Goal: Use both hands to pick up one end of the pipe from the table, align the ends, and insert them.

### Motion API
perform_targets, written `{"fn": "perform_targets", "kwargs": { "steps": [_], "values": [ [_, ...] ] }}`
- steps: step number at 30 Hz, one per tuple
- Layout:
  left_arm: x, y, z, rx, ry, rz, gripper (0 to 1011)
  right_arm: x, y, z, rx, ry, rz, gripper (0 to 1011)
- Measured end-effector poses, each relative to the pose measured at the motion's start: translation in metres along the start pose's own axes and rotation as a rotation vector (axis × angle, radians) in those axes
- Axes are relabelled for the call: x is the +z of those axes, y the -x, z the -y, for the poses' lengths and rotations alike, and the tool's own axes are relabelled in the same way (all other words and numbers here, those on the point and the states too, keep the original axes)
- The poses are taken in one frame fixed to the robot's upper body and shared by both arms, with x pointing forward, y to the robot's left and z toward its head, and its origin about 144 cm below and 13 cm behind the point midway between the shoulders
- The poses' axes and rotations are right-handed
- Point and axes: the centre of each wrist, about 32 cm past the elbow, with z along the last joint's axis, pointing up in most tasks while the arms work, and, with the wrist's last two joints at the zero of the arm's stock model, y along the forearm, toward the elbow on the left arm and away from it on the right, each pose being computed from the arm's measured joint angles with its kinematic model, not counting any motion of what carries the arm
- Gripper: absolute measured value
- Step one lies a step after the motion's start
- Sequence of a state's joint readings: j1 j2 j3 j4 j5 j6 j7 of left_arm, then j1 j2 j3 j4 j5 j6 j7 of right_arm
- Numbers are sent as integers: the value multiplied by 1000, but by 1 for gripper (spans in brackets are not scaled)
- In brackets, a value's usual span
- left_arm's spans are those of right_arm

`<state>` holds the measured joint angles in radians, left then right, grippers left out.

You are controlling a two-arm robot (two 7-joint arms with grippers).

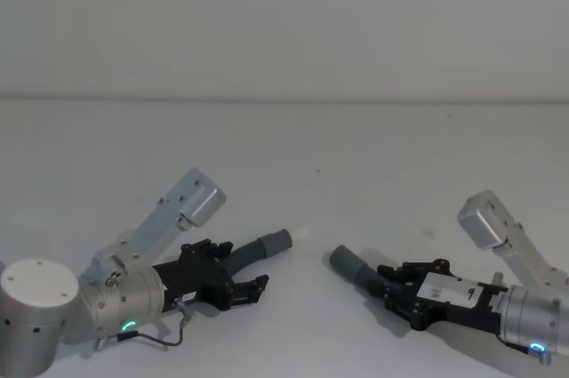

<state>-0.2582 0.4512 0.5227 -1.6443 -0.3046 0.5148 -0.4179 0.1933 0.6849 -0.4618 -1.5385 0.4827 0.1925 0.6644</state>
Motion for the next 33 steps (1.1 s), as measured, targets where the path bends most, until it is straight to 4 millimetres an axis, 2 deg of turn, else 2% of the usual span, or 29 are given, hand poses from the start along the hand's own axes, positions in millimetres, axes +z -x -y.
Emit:
{"fn": "perform_targets", "kwargs": {
  "steps": [12, 18, 26, 31, 33],
  "values": [
    [-1, 1, -1, 7, 14, -12, 780, 0, 0, 0, 0, 0, 0, 260],
    [-1, 0, -3, 16, 31, -22, 715, 0, 0, 0, 0, -1, 0, 260],
    [0, 0, -5, 20, 54, -27, 448, 0, 0, 0, 0, -1, 0, 260],
    [1, -1, -5, 21, 62, -29, 325, 0, 0, 0, 0, -1, 0, 260],
    [1, -1, -6, 22, 65, -29, 317, 0, 0, 0, 0, 0, 0, 260]
  ]
}}
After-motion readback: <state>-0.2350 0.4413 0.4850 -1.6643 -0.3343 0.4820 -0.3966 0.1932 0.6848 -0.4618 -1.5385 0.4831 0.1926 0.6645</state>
